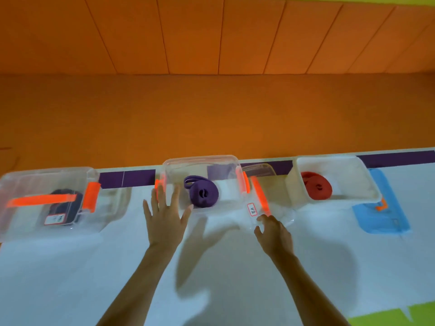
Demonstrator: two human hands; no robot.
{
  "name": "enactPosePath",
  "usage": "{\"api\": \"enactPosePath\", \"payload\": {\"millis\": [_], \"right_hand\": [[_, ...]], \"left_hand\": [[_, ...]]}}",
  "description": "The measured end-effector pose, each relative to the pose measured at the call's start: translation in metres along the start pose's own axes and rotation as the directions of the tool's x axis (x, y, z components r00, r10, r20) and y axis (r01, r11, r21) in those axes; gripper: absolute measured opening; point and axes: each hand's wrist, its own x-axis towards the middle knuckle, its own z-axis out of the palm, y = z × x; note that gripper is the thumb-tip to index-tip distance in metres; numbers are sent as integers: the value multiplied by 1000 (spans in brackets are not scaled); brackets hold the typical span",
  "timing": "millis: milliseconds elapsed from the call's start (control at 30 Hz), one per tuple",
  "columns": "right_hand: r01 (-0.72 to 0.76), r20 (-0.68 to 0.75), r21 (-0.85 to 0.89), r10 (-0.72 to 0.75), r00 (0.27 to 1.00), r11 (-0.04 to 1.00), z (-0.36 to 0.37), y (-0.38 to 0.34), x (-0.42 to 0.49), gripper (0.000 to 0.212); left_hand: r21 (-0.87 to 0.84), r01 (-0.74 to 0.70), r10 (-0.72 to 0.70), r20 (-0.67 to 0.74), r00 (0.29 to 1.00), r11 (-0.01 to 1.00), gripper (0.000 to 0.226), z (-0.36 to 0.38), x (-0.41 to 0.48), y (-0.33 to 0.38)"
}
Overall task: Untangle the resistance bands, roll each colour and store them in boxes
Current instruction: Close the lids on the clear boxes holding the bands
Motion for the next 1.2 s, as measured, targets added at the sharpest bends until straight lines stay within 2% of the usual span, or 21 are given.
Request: {"api": "enactPosePath", "payload": {"millis": [100,233,333,433,500,600,767,933,1067,1200], "right_hand": [[25,18,-16,-25,1000,1000,1,-1,41,41],[49,-18,-6,-50,999,999,14,8,88,52],[85,45,11,-86,995,996,28,22,112,59],[84,79,-9,-83,993,996,37,37,124,64],[58,58,-55,-54,997,997,40,40,129,68],[-20,-14,51,21,1000,998,41,37,130,68],[-100,30,-18,101,994,995,47,34,125,83],[-216,103,47,210,972,975,45,30,87,58],[-291,128,58,282,951,955,36,36,42,59],[-373,137,38,365,921,927,28,48,-12,57]], "left_hand": [[-59,93,-94,-16,995,994,91,15,9,2],[-212,-2,-19,-97,995,977,88,26,17,0],[-320,-8,-41,-145,989,948,87,31,22,-2],[-348,-38,-23,-171,985,937,83,39,25,-5],[-330,-50,-12,-183,983,943,81,44,28,-8],[-308,-67,3,-203,979,949,79,51,28,-15],[-402,37,-132,-210,969,915,85,56,17,-14],[-430,-46,-45,-199,979,902,81,48,22,-11],[-423,-92,-5,-223,975,901,81,41,18,-9],[-332,39,-97,-159,982,942,87,48,14,-11]]}}
